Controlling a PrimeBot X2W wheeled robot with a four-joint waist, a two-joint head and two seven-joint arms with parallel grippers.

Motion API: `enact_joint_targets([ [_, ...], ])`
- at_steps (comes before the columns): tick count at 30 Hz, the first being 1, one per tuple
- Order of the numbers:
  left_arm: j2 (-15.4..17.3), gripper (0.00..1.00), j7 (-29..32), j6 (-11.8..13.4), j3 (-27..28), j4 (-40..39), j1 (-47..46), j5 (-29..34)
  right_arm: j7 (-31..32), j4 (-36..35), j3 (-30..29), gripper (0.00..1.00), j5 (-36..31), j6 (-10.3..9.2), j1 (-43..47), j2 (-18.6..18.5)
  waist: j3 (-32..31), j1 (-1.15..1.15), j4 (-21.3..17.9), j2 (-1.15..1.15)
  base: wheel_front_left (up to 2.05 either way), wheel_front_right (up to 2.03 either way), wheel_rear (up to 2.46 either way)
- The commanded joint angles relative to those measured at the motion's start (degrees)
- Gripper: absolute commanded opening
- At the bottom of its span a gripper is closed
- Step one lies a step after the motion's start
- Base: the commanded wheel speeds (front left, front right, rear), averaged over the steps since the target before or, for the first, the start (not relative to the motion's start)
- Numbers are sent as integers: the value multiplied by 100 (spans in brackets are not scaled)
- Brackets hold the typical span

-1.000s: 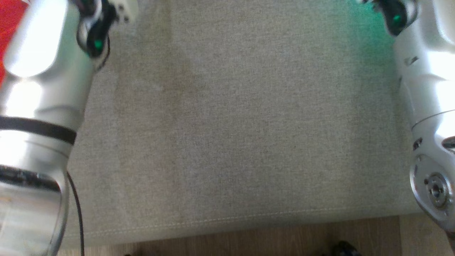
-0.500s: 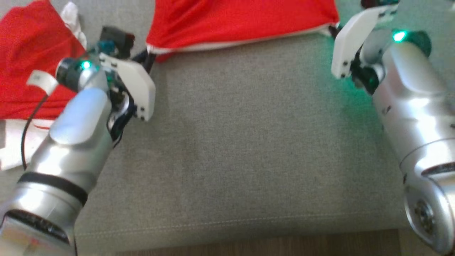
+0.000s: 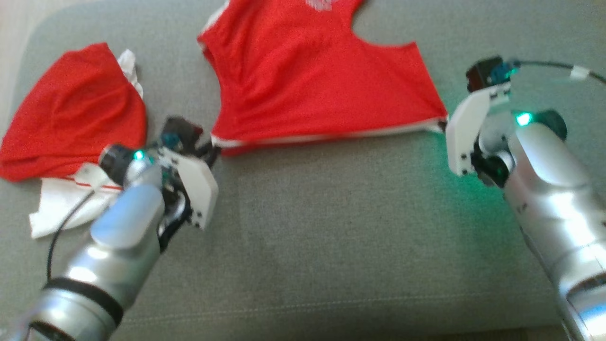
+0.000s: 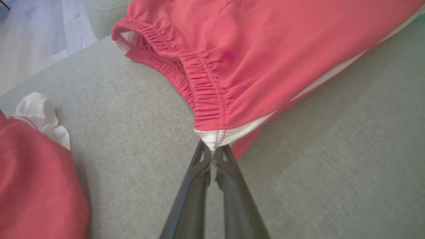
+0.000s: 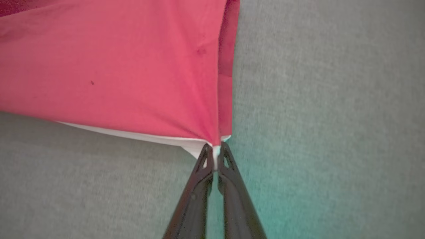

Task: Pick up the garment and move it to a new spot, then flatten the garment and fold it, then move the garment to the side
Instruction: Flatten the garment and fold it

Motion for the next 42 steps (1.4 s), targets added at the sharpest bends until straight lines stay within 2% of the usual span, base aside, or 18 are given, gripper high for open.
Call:
enact_joint_targets([
  [1,300,0,-62,16,100,-56,3,36,180,-299,203,0,266,-11,202,-247,-262,1,8,0,0,0,0],
  [10,263,0,-95,16,-48,-278,849,-186,1368,-1655,1110,0,1728,-11,1392,-1213,-978,1,79,0,0,0,0],
  [14,315,0,19,16,-166,-586,1286,-378,1847,-2222,1283,0,2248,-11,1884,-1678,-1240,1,119,0,0,0,0],
  [21,800,0,326,16,-340,-1572,1973,-914,2600,-3202,1446,0,2845,-11,2792,-2234,-1552,1,154,0,0,0,0],
  [28,1300,0,573,93,-303,-2542,2651,-1316,3347,-3993,1174,0,3011,-11,3472,-2720,-1723,1,142,0,0,0,0],
  [33,1589,0,811,100,-275,-3323,3108,-1737,3839,-4607,740,0,3122,-11,3949,-2938,-1796,1,180,0,0,0,0],
  [37,1882,0,864,99,-259,-3722,3372,-1882,4138,-5113,331,0,3048,-11,4358,-2980,-1861,1,204,0,0,0,0],
  [42,2057,0,940,74,-334,-4165,3569,-2041,4713,-5807,-94,0,3013,-11,4835,-2959,-1904,1,217,0,0,0,0],
])
